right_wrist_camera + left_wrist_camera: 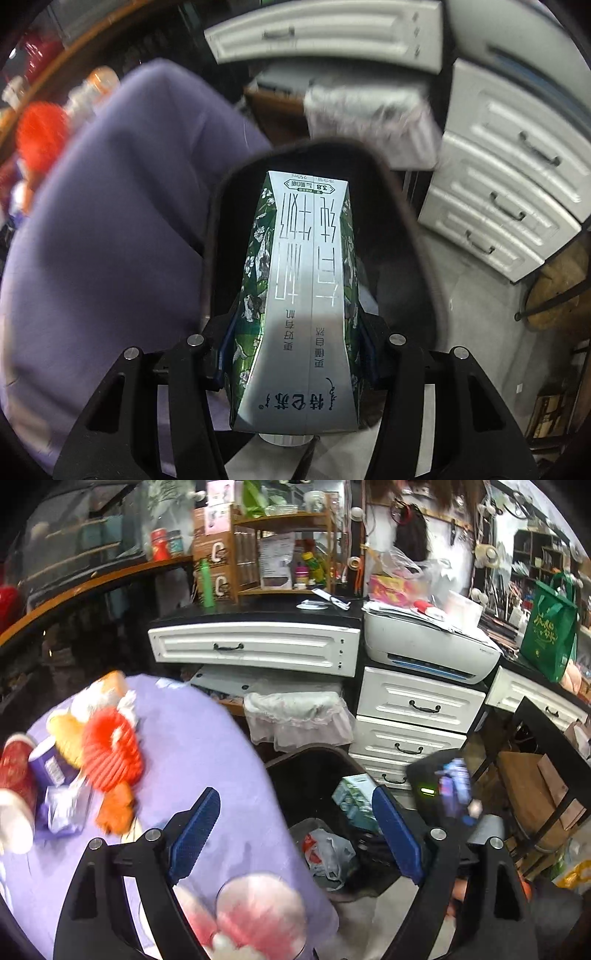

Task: Collect trash
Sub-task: 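Carry the carton and bag over the bin and open both grippers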

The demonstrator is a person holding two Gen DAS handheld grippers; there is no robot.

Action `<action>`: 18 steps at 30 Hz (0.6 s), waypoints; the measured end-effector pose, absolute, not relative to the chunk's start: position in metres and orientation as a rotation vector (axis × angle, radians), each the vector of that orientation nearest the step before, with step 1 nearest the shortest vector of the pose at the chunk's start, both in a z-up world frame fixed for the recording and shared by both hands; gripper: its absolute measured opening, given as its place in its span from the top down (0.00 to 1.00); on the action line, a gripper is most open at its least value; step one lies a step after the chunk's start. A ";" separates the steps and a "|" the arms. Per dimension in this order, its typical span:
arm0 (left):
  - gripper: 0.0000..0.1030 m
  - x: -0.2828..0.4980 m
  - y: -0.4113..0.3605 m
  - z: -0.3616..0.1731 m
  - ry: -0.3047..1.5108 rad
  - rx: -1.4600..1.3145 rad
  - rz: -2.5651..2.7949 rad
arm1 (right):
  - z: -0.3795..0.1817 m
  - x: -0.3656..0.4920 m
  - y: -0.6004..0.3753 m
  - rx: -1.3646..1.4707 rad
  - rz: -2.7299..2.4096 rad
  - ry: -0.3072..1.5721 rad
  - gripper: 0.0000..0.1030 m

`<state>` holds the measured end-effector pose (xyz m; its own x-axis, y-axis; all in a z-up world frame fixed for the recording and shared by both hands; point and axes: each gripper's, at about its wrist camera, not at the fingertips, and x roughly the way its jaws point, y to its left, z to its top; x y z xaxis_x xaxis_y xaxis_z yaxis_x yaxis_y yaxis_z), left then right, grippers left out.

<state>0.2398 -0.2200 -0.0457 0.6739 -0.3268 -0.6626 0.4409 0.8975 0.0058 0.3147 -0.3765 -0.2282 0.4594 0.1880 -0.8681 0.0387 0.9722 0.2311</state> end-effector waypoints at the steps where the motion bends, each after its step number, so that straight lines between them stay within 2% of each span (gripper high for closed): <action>1: 0.19 0.238 -0.215 -0.046 0.711 0.162 -0.425 | -0.238 0.322 -0.373 0.226 0.092 1.126 0.49; 13: 0.19 0.230 -0.185 -0.051 0.707 0.133 -0.382 | -0.295 0.370 -0.358 0.146 0.019 1.289 0.48; 15: 0.19 0.230 -0.182 -0.052 0.712 0.131 -0.378 | -0.298 0.370 -0.358 0.127 -0.016 1.297 0.43; 16: 0.19 0.230 -0.181 -0.052 0.713 0.127 -0.377 | -0.297 0.368 -0.357 0.120 -0.029 1.293 0.37; 18: 0.19 0.229 -0.178 -0.053 0.717 0.117 -0.378 | -0.291 0.364 -0.358 0.129 -0.038 1.272 0.35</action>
<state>0.2291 -0.1780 -0.0527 0.6897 -0.2971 -0.6604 0.3764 0.9262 -0.0236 0.3639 -0.3583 -0.2909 0.2946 0.0431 -0.9547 0.1004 0.9921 0.0757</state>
